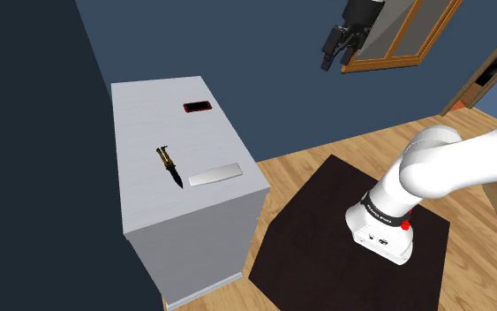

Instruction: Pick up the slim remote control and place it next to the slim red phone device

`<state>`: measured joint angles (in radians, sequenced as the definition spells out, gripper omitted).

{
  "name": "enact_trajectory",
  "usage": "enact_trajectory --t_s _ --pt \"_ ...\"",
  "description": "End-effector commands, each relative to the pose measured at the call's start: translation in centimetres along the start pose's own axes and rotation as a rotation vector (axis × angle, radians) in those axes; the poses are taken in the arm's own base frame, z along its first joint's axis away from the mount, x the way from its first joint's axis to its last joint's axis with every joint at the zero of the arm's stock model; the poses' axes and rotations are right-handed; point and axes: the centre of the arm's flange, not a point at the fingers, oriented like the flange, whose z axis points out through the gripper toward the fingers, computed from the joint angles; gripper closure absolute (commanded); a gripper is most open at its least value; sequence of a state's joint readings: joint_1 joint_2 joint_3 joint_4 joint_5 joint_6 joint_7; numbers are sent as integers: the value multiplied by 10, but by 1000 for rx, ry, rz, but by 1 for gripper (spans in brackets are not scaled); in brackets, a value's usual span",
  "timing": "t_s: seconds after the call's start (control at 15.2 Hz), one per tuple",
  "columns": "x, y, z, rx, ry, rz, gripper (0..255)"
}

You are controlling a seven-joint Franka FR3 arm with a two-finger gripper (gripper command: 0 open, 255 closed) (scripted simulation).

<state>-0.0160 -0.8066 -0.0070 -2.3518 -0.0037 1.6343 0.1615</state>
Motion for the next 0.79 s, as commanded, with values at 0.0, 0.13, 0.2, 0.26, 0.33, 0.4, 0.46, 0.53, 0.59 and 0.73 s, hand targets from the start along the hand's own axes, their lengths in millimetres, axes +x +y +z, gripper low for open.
enact_trajectory --t_s 0.0,0.13,0.2,0.26,0.33,0.4,0.46,0.53,0.59,0.73 --pt "0 0 0 0 0 0 0" --pt "15 -6 21 2 -4 -64 0" --pt "22 -9 32 2 -6 -96 0" --pt "30 -13 43 3 -8 -128 0" --pt "37 -16 53 4 -10 -160 0" --pt "44 -20 64 5 -12 -192 0" --pt "50 -25 75 6 -14 -224 0" --pt "57 -29 85 6 -17 -256 0" --pt "64 -34 96 7 -19 -288 0" --pt "76 -44 118 9 -23 -352 0"
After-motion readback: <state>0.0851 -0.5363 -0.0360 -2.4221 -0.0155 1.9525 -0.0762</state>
